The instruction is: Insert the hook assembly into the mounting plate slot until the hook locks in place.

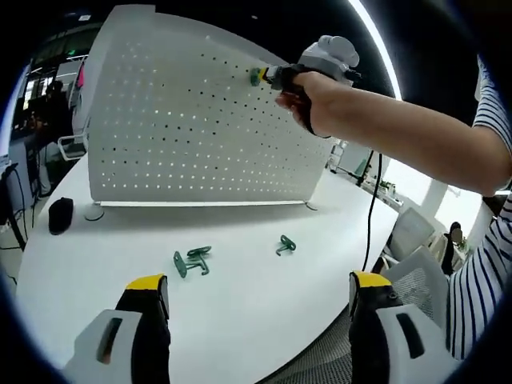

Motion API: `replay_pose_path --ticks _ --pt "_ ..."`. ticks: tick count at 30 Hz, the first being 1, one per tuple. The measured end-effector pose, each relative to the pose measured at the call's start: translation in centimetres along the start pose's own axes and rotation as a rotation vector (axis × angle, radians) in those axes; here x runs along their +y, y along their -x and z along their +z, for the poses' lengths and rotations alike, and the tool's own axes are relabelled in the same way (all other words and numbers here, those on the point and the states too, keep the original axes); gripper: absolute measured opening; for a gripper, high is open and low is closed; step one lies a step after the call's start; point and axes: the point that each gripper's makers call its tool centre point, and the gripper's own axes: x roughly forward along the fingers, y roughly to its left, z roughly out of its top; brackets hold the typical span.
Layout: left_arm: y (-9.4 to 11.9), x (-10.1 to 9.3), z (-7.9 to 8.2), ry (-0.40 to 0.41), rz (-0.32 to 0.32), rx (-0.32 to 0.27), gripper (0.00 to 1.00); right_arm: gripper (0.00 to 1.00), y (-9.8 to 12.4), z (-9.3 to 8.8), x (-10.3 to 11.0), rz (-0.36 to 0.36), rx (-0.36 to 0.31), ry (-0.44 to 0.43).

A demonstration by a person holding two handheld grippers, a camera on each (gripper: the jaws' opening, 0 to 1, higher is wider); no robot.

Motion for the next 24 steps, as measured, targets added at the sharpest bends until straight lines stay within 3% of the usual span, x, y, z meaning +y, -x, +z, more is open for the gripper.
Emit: replay_pose_path --ticks 12,16,19,24 --pt "0.1 0.4 0.1 0.02 0.006 -0.01 0.95 0.0 -0.1 -0.5 -0.2 -0.006 -0.026 -0.009" --pt "0.1 0.3 0.2 0.015 0.007 -0.009 0.95 0.0 -0.3 -1.0 -0.5 -0.012 -0.002 -0.048" --pt "0.1 0.4 0.2 0.008 0.014 -0.012 0.94 0.0 -0.4 -0.5 -0.3 -0.012 -0.021 0.013" --pt "0.2 0.5 0.2 0.013 0.017 -0.009 0.94 0.0 -0.4 -1.2 -0.4 -0.028 -0.002 -0.011"
